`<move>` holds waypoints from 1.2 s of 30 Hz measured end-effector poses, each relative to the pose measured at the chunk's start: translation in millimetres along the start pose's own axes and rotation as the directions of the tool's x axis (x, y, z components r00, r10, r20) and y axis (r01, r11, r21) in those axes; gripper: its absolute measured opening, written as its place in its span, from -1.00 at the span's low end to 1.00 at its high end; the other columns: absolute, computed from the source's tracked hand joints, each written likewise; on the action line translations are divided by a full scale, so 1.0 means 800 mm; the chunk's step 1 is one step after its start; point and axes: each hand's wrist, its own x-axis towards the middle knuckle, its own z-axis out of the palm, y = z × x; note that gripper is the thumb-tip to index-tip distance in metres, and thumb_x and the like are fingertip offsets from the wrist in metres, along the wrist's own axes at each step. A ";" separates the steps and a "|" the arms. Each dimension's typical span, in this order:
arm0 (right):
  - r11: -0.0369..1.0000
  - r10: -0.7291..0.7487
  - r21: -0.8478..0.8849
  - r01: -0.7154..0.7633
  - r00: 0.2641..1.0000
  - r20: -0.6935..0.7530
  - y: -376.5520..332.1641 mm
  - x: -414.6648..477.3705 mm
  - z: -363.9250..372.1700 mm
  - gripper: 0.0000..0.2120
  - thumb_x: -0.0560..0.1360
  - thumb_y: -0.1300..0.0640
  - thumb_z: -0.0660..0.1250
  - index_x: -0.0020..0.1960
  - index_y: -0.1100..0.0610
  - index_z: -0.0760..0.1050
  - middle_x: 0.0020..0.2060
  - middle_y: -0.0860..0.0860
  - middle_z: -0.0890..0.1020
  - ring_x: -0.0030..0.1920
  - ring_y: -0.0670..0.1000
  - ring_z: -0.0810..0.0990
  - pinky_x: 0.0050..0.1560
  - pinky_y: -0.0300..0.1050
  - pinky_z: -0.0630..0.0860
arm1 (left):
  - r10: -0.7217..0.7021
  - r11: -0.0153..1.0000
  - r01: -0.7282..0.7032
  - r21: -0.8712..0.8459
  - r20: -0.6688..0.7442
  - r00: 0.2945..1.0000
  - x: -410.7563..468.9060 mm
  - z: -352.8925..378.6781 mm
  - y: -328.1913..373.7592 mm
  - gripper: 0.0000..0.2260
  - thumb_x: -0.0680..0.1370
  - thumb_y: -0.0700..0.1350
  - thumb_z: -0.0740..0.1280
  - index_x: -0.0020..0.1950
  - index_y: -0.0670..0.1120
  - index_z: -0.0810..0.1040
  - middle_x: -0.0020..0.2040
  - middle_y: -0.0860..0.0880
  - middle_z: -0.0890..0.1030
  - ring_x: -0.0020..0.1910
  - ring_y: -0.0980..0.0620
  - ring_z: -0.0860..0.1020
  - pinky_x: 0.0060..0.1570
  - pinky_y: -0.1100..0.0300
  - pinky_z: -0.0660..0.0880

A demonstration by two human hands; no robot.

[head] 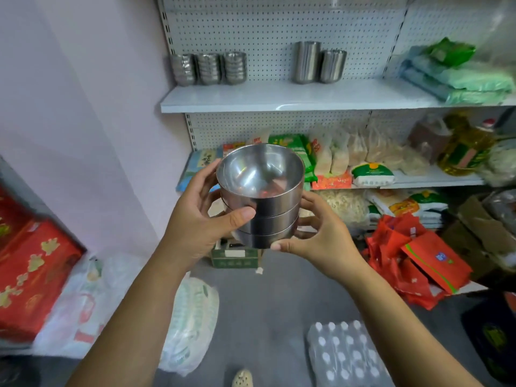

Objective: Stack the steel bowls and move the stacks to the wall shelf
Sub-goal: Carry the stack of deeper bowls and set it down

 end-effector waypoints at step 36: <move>0.997 0.070 0.025 -0.069 0.997 -0.030 0.203 0.654 -0.194 -0.09 0.15 0.23 0.76 0.40 -0.10 0.46 0.25 -0.17 0.62 0.11 0.01 0.65 0.10 -0.08 0.66 | -0.141 0.974 0.143 -0.178 0.019 0.990 0.686 0.141 -0.199 -0.41 0.37 0.14 0.51 0.39 0.12 0.52 0.30 0.06 0.63 0.31 0.07 0.59 0.23 0.01 0.55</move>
